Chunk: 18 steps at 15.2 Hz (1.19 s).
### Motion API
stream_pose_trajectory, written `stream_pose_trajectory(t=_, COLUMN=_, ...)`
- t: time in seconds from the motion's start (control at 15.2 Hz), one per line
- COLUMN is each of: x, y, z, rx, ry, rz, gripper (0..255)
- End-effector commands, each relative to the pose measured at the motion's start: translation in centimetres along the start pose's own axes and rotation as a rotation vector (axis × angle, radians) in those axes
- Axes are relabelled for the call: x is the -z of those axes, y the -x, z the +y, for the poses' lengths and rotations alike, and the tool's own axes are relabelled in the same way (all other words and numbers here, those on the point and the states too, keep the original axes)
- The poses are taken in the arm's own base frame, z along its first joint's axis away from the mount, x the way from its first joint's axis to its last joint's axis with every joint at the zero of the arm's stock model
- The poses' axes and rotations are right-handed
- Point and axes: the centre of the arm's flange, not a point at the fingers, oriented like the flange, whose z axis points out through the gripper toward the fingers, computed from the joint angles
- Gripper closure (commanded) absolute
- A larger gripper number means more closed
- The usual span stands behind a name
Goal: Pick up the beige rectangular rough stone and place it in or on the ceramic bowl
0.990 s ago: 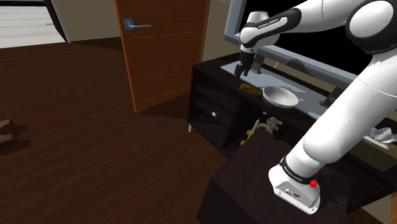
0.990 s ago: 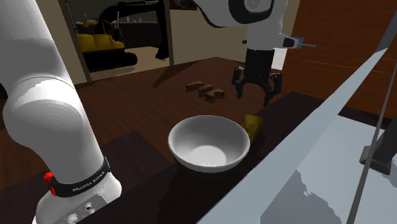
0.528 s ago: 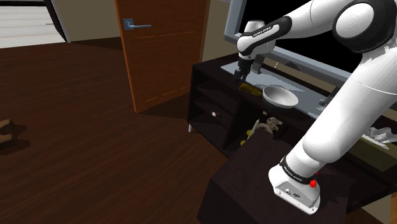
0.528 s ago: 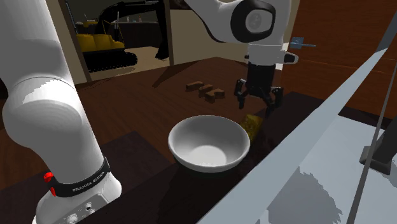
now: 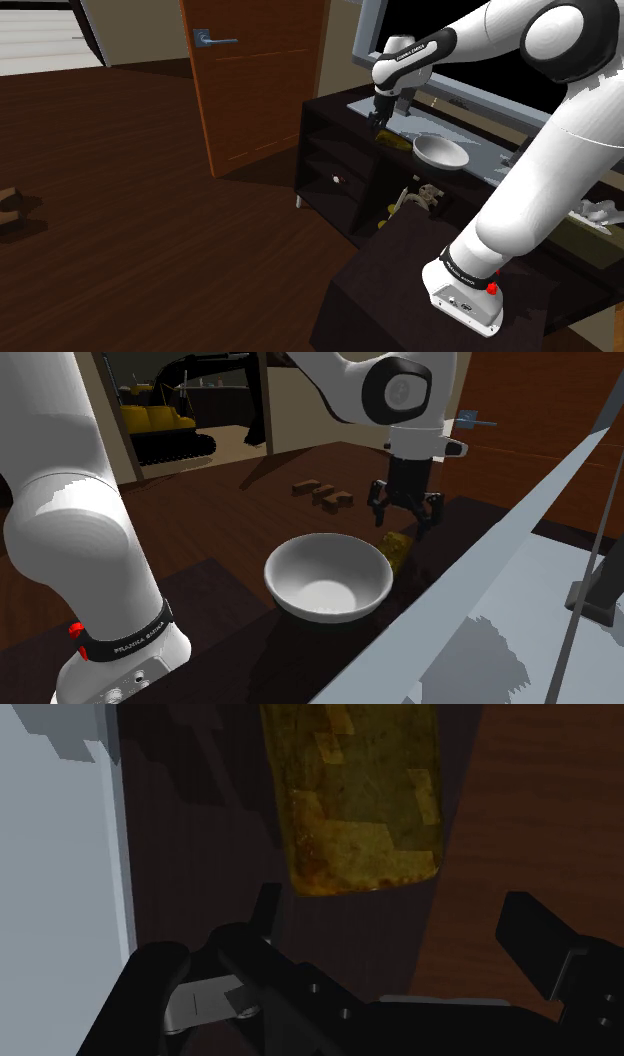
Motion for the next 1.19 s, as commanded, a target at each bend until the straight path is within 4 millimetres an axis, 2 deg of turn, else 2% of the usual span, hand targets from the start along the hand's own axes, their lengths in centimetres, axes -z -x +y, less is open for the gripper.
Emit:
stream_pose_trajectory(t=0.0, x=0.0, y=0.0, z=0.0, rx=0.0, ry=0.0, rz=0.0, gripper=255)
stream_pose_trajectory(t=0.59, x=0.3, y=-0.5, z=-0.1, rx=0.0, ry=0.0, rz=0.001, gripper=255)
stream_pose_trajectory(t=0.66, x=0.3, y=-0.5, z=-0.1, rx=0.0, ry=0.0, rz=0.001, gripper=0)
stream_pose_trajectory(t=0.86, x=1.5, y=3.8, z=0.7, rx=0.489, ry=0.046, rz=0.046, gripper=0)
stream_pose_trajectory(t=1.06, x=2.7, y=7.3, z=3.4, rx=0.978, ry=0.092, rz=0.09, gripper=0)
stream_pose_trajectory(t=1.12, x=2.9, y=7.6, z=3.8, rx=1.044, ry=0.098, rz=0.096, gripper=0)
